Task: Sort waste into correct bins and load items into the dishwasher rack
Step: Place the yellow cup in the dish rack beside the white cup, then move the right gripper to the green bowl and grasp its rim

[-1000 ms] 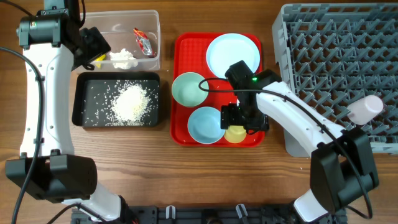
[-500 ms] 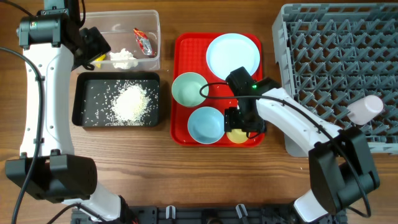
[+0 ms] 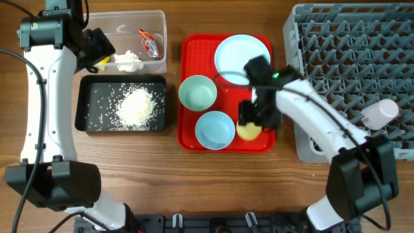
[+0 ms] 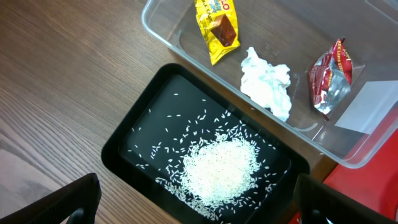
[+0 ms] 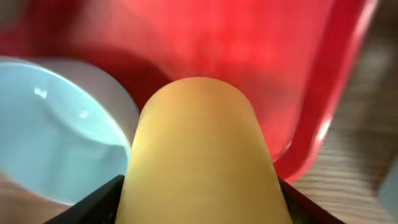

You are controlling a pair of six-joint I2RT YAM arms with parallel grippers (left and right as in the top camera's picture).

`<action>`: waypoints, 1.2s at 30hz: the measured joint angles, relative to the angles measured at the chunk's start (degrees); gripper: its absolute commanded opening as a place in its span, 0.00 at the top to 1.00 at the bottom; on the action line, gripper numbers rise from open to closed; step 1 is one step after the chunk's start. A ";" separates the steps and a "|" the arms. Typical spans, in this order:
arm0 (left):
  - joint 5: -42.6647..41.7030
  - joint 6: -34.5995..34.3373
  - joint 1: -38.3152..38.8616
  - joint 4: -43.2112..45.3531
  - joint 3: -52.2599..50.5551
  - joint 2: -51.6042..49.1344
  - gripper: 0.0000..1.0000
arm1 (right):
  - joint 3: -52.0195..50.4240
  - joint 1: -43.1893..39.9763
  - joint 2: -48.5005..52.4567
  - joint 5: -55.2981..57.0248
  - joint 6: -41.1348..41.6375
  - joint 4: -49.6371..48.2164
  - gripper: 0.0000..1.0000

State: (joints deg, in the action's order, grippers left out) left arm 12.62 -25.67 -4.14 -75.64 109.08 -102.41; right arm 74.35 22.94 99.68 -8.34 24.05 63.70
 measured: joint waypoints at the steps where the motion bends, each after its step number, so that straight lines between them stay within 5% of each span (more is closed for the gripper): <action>1: 0.00 -0.02 0.00 -0.02 0.00 0.00 0.00 | 3.72 -2.01 -0.04 -0.22 -1.05 2.51 0.34; 9: 0.00 -0.04 0.00 0.00 0.00 0.00 0.00 | 24.11 -24.17 -0.39 -1.05 -10.01 13.94 0.34; 19: 0.00 -0.17 0.00 0.02 0.00 0.00 0.00 | 24.81 -64.13 -0.39 0.17 -11.26 6.34 0.35; 33: 0.00 -0.17 0.00 0.00 0.00 0.00 0.00 | 18.32 -69.18 5.14 9.92 -6.93 -5.16 0.35; 36: 0.00 -0.17 0.00 0.00 0.00 0.00 0.00 | 17.92 -69.18 7.48 9.94 -6.32 -6.36 0.04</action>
State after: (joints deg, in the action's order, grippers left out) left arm 12.62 -25.85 -4.14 -75.64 109.08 -102.41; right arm 92.27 -46.24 107.15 1.61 17.74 57.34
